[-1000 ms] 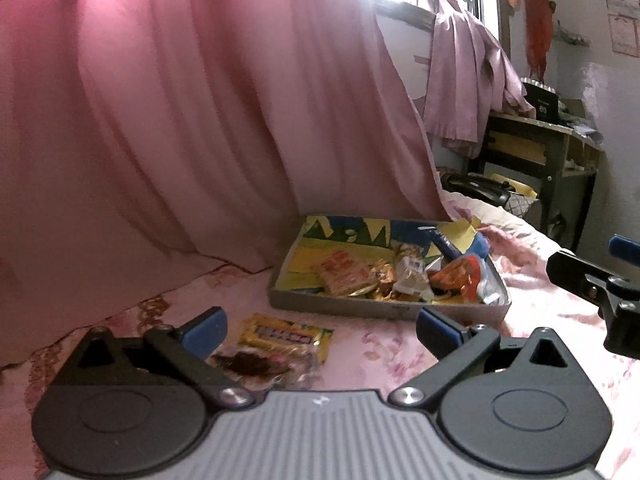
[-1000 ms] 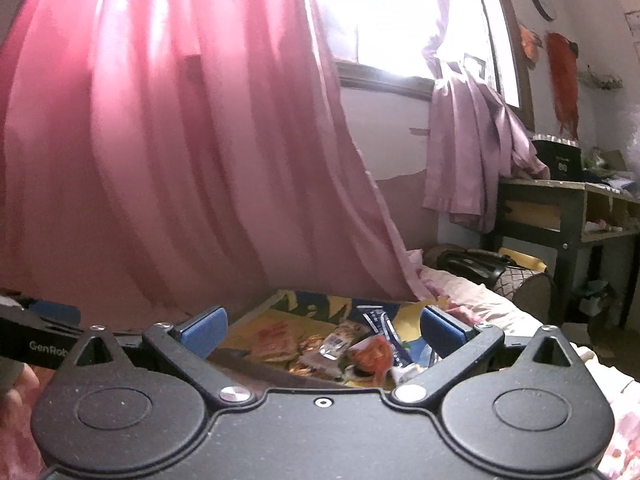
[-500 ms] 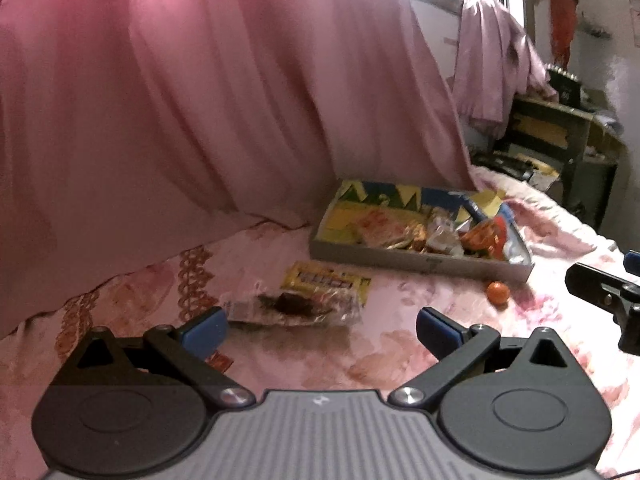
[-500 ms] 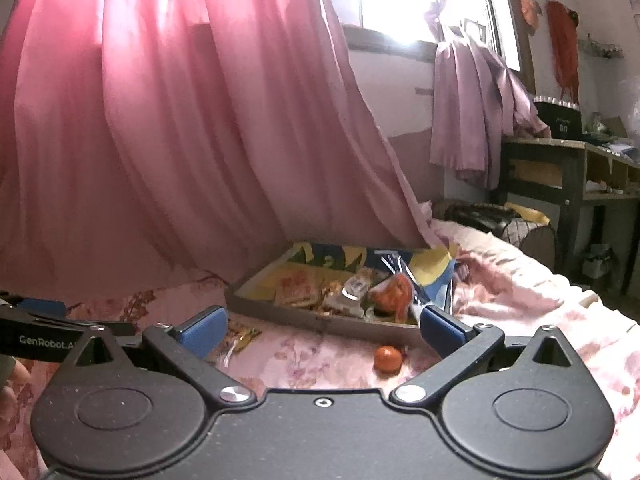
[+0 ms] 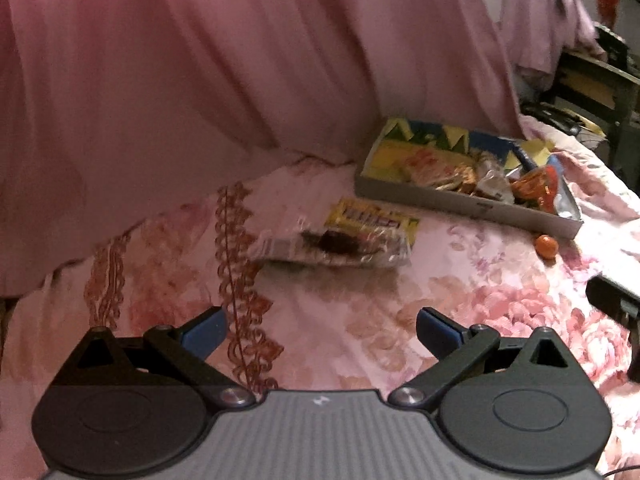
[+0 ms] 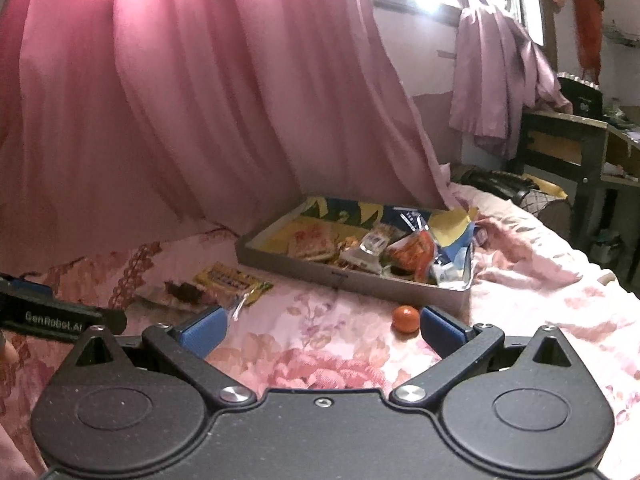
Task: Organize snacks
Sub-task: 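Move both tools down toward the clear packet and yellow snack bar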
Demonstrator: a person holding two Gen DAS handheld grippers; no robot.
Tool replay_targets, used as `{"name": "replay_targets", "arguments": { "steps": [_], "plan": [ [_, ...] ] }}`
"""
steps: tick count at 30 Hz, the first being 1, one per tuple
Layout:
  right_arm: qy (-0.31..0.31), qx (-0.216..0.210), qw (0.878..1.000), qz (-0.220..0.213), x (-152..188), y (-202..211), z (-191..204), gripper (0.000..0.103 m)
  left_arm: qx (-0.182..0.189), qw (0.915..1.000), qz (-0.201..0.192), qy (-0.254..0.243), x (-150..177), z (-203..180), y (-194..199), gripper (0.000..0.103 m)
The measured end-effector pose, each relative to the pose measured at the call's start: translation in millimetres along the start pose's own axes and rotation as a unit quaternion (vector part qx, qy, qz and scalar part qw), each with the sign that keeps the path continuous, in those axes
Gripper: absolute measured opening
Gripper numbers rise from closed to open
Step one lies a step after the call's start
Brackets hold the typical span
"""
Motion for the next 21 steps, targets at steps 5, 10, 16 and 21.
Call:
{"name": "replay_targets", "arguments": {
  "steps": [5,10,16,21],
  "plan": [
    [0.018,-0.011,0.999,0.029,10.5,-12.5,12.0,0.102,0.002,0.9989,0.037,0.029,5.3,10.9,-11.4,0.103],
    [0.026,-0.015,0.998,0.052,18.0,-24.4,18.5,0.102,0.012,0.9962,0.069,0.052,9.6,16.6,-21.8,0.103],
    [0.015,-0.015,0.997,0.078,21.6,-42.9,19.4,0.102,0.005,0.9939,0.092,0.060,6.4,20.2,-36.1,0.103],
    [0.022,-0.013,0.996,0.084,17.6,-60.0,22.3,0.102,-0.013,0.9934,0.099,0.057,-6.2,27.9,-54.3,0.103]
  ]
}}
Point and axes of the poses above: each gripper's, at about its wrist camera, not at the fingertips, and y roughly against the way its jaws point, z to its left, x to its underside, the point moved 8 cm from there along -y, roughly the way its jaws point, and after that the axes turned 4 degrees about z, right-handed, at the moved point
